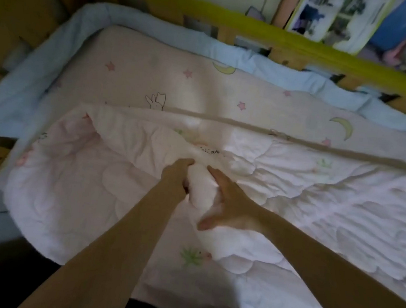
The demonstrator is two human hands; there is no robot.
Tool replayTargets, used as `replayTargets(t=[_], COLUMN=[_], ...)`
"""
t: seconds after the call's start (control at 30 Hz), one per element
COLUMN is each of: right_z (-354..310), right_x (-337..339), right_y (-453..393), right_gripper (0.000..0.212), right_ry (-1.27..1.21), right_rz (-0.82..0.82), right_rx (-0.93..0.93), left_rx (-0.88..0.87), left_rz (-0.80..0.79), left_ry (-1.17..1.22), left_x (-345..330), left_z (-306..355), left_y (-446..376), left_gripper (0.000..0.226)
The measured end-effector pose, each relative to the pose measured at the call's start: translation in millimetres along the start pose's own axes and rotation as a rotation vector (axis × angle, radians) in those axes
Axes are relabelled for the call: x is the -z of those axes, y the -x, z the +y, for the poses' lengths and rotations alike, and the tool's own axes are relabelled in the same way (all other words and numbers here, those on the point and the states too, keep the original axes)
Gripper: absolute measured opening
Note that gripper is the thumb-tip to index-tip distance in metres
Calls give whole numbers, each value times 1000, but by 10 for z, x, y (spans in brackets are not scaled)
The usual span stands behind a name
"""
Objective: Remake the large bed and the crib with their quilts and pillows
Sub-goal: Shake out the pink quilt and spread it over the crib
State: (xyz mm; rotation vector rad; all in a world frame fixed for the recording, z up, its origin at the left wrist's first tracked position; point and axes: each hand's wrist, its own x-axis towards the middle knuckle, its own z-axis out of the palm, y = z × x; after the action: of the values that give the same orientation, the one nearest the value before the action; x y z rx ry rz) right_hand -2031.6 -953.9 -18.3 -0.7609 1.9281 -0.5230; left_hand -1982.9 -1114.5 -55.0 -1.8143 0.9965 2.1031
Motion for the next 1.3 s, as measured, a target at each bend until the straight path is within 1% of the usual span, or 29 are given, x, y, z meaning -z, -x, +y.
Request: replayTargets(t=[0.07, 0.1, 0.13, 0.17, 0.2, 0.23, 0.27, 0.3, 0.37, 0.4, 0.47, 0.5, 0.53, 0.6, 0.67, 0.7, 0.77, 0.8, 0.87, 0.9, 0.93, 0.97, 1.0, 1.07, 1.13, 1.17, 1.23, 1.27, 1.3], right_z=[-15, -26, -12, -18, -54, -137, -226, -375, -756, -904, -1125, -1163, -1181, -1108, -930, -825, -615, -527, -391, -337, -285, -258, -174, -91, -52, -75, -126, -186, -277], right_x=[117, 226, 295, 393, 505, 648, 782, 949, 1258, 1354, 1437, 1419, 1376, 1260, 1133, 1062, 877, 759, 487, 339, 210, 122, 44, 62, 227, 362, 698, 891, 1099], right_y=[103, 102, 91, 46, -15, -99, -184, -292, -532, -630, -898, -1018, -1145, -1351, -1495, -1522, -1642, -1712, -1847, -1929, -1993, -2016, -2092, -2160, -2245, -2261, -2275, -2276, -2269], right_gripper=[139, 139, 131, 114, 85, 50, 28, 25, 29, 27, 19, 20, 31, 70, 108, 118, 128, 132, 140, 142, 141, 136, 126, 93, 66, 58, 39, 23, 10], right_ry=[235, 360, 426, 413, 322, 190, 36, -106, -284, -322, -309, -287, -261, -111, 233, 394, 588, 624, 653, 656, 652, 615, 551, 375, 0, -193, -380, -420, -450], right_rz=[37, 83, 139, 233, 388, 567, 683, 756, 802, 791, 772, 747, 711, 592, 419, 345, 280, 271, 255, 259, 275, 315, 362, 441, 582, 658, 785, 838, 886], right_rx=[105, 163, 197, 222, 238, 215, 165, 128, 100, 85, 52, 26, -6, -79, -147, -166, -170, -150, -115, -128, -168, -223, -268, -255, -226, -249, -256, -265, -275], left_rx=[-16, -49, -90, -150, -210, -281, -349, -427, -601, -670, -731, -746, -768, -892, -1048, -1091, -1087, -1105, -1257, -1313, -1311, -1306, -1309, -1307, -1284, -1259, -1207, -1184, -1142], left_rz=[1, 1, -22, -84, -182, -269, -314, -325, -351, -369, -390, -363, -307, -210, -102, -36, 54, 71, 86, 102, 119, 137, 152, 199, 247, 257, 212, 165, 116], left_ry=[90, 117, 163, 232, 318, 378, 406, 374, 165, -2, -399, -606, -793, -1166, -1530, -1644, -1790, -1843, -1904, -1913, -1932, -1963, -1975, -1953, -1950, -1938, -1865, -1789, -1670], left_x=[-24, -40, -52, -78, -112, -149, -188, -198, -141, -97, 15, 71, 148, 283, 365, 374, 352, 345, 340, 341, 350, 360, 355, 370, 369, 362, 346, 345, 353], left_z=[329, 541, 694, 878, 1066, 1245, 1344, 1450, 1600, 1580, 1575, 1573, 1594, 1660, 1774, 1837, 1983, 2028, 2068, 2070, 2071, 2068, 2060, 2113, 2207, 2268, 2381, 2419, 2454], left_y=[143, 220, 311, 412, 522, 617, 695, 728, 712, 645, 415, 302, 178, -70, -280, -354, -582, -737, -1015, -1175, -1302, -1386, -1523, -1648, -1805, -1854, -1925, -1964, -1994], left_gripper=[49, 47, 44, 41, 37, 32, 28, 29, 44, 54, 69, 76, 82, 89, 91, 93, 101, 104, 99, 96, 101, 110, 120, 132, 130, 125, 105, 87, 64])
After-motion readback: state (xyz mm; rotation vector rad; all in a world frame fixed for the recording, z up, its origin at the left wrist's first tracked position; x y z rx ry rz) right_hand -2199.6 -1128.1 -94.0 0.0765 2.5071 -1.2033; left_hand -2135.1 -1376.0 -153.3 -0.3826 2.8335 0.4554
